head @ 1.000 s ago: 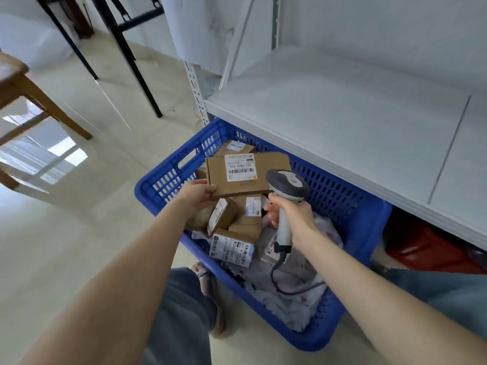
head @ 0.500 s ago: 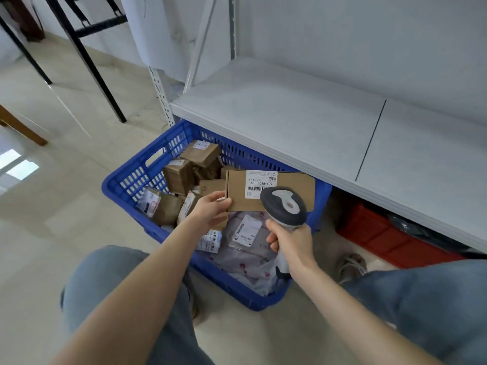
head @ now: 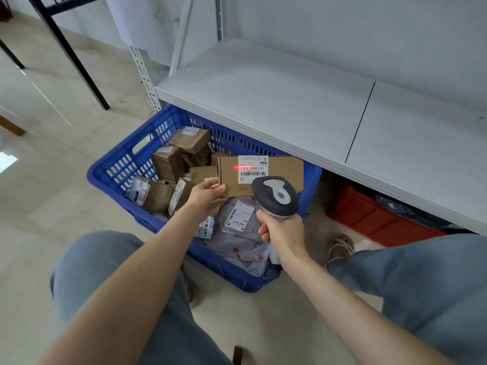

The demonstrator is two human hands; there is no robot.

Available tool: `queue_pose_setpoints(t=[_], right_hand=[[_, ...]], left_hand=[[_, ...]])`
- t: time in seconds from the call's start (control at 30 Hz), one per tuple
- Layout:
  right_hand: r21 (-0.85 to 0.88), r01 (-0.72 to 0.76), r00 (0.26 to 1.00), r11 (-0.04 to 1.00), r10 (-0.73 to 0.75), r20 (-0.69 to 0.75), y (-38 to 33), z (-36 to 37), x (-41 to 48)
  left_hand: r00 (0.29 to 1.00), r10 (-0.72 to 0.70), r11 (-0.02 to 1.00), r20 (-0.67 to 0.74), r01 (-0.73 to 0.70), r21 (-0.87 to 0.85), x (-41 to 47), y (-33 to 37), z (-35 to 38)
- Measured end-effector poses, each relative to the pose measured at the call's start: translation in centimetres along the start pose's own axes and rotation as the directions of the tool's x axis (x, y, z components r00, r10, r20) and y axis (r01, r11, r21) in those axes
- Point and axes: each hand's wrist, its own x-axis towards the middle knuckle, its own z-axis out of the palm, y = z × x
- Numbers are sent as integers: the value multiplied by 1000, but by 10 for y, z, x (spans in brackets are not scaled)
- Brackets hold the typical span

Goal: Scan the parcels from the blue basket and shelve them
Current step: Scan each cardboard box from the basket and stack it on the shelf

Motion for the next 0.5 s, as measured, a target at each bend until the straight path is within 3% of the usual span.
queue_pose_setpoints(t=[0.5], right_hand=[[-32,-21,1000,999,22,19,-5,4,-9]], left_hand=[[1000,9,998,-12,-9,-69,10,-4,-8]])
